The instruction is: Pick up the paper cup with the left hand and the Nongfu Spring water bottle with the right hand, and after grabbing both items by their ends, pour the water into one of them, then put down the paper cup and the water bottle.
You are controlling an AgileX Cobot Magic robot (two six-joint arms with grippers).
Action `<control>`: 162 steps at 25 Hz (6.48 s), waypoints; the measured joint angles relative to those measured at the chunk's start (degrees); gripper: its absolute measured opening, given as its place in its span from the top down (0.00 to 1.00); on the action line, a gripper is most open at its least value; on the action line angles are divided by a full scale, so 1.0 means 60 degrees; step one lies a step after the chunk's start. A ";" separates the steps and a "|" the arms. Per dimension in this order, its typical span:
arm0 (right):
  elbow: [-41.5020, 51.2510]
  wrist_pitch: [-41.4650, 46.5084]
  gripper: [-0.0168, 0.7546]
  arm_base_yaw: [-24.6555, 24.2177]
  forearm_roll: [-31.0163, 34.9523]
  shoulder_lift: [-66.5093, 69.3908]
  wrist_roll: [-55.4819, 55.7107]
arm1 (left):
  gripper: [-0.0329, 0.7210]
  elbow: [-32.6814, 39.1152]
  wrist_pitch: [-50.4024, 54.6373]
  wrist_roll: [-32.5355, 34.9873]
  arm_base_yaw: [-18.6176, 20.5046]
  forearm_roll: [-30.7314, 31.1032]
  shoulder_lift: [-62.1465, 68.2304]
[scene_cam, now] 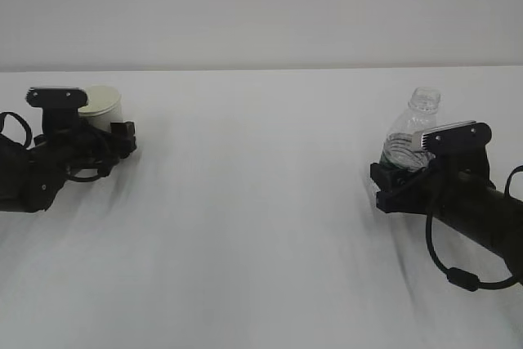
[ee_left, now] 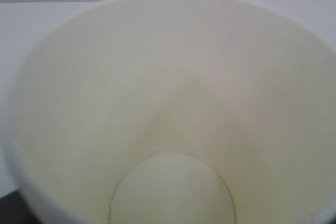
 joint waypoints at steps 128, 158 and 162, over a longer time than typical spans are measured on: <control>-0.0702 0.3254 0.37 0.0000 -0.6872 -0.3722 0.2995 | 0.32 0.2246 -0.1729 -0.2962 -0.3436 0.8640 -0.3189; -0.1937 0.4228 0.37 0.0000 -0.9022 -0.3722 0.1322 | 0.34 0.2140 -0.1535 -0.3333 -0.4542 0.8793 -0.2916; -0.1937 0.4228 0.37 0.0000 -0.9041 -0.3722 0.0991 | 0.34 0.2140 -0.1558 -0.3356 -0.4777 0.8793 -0.2776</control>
